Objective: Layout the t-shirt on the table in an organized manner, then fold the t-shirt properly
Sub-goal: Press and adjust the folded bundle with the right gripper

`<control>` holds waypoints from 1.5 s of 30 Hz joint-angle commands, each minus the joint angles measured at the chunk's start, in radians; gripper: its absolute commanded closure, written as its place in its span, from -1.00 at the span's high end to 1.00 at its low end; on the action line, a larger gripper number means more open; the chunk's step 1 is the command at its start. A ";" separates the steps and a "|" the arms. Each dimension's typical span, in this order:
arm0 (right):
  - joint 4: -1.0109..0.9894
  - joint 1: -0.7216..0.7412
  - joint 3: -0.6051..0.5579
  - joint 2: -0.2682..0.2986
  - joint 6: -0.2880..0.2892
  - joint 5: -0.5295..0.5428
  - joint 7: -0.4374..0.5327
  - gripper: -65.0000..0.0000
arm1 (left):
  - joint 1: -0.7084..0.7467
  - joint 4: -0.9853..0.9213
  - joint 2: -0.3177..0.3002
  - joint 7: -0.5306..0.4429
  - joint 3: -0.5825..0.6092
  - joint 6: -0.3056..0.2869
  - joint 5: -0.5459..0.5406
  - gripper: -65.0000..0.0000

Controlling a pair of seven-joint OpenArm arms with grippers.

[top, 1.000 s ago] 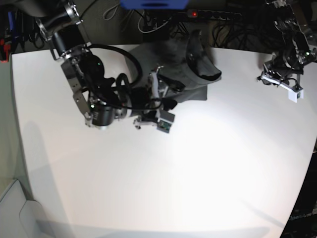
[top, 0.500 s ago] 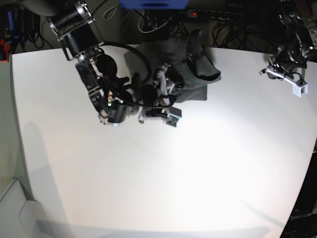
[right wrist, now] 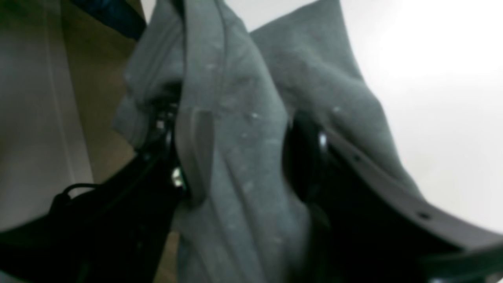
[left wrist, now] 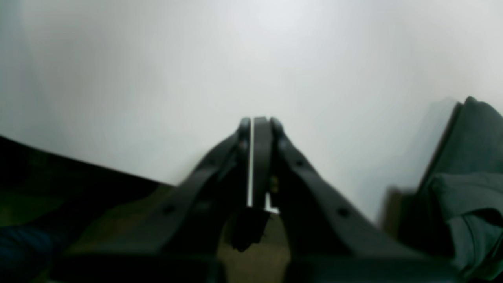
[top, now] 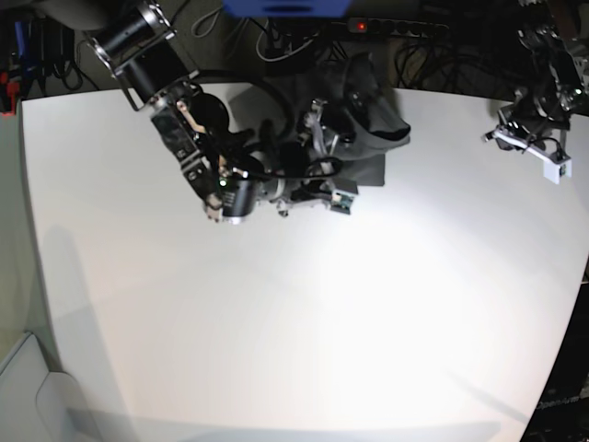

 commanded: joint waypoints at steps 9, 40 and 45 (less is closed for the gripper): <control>0.056 0.046 0.003 0.029 0.003 0.021 0.003 -1.00 | -0.005 0.009 -0.016 -0.008 -0.005 -0.002 -0.007 -0.95; 0.085 0.172 0.013 0.019 0.003 0.020 -0.043 -0.39 | -0.057 -0.032 -0.013 -0.008 0.002 -0.002 -0.006 -0.95; 0.033 0.180 0.013 0.017 0.003 0.023 -0.015 -0.07 | -0.054 -0.034 -0.013 -0.008 0.002 -0.002 -0.006 -0.95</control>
